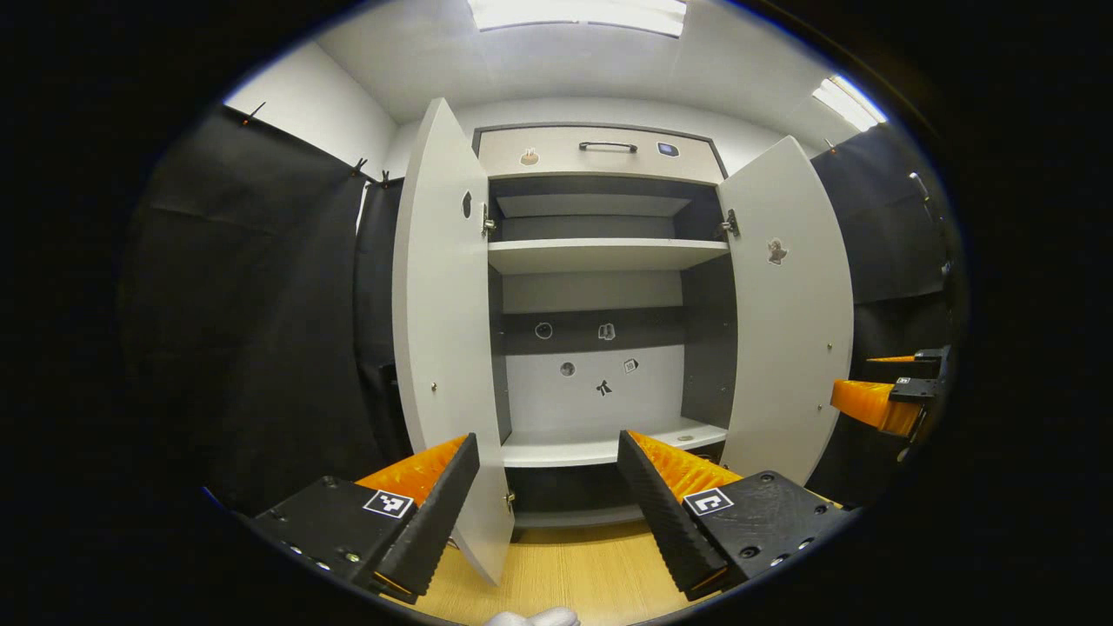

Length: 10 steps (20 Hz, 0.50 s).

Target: Open the right door of the double-door shoe cabinet with the right hand, and open the left door with the left hand.

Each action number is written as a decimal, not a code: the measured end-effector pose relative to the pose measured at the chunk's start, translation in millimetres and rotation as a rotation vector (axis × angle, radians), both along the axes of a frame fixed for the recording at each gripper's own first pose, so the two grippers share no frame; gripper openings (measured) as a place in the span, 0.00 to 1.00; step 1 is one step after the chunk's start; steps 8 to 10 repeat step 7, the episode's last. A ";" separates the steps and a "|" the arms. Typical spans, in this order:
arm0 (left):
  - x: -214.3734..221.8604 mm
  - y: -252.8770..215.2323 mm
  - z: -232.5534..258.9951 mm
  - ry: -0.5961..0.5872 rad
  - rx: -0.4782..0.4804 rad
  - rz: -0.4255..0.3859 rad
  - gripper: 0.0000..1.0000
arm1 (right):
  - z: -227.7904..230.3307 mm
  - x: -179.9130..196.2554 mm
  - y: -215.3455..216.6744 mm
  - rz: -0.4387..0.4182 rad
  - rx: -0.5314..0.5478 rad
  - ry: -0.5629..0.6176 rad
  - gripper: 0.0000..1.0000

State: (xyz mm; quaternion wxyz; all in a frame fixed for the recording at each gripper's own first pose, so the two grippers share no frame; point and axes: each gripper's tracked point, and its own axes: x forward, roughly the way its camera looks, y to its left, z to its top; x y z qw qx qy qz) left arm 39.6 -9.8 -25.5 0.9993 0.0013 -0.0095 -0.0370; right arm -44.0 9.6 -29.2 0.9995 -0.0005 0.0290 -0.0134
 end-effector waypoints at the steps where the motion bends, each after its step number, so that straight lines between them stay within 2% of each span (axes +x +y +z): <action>1: -1.2 0.8 -0.9 -0.002 0.004 0.003 0.97 | -0.3 0.7 0.1 -0.001 -0.002 0.003 1.00; 10: 3.3 4.3 -2.8 0.006 0.006 0.008 0.97 | 3.4 3.1 3.8 0.002 -0.003 -0.006 1.00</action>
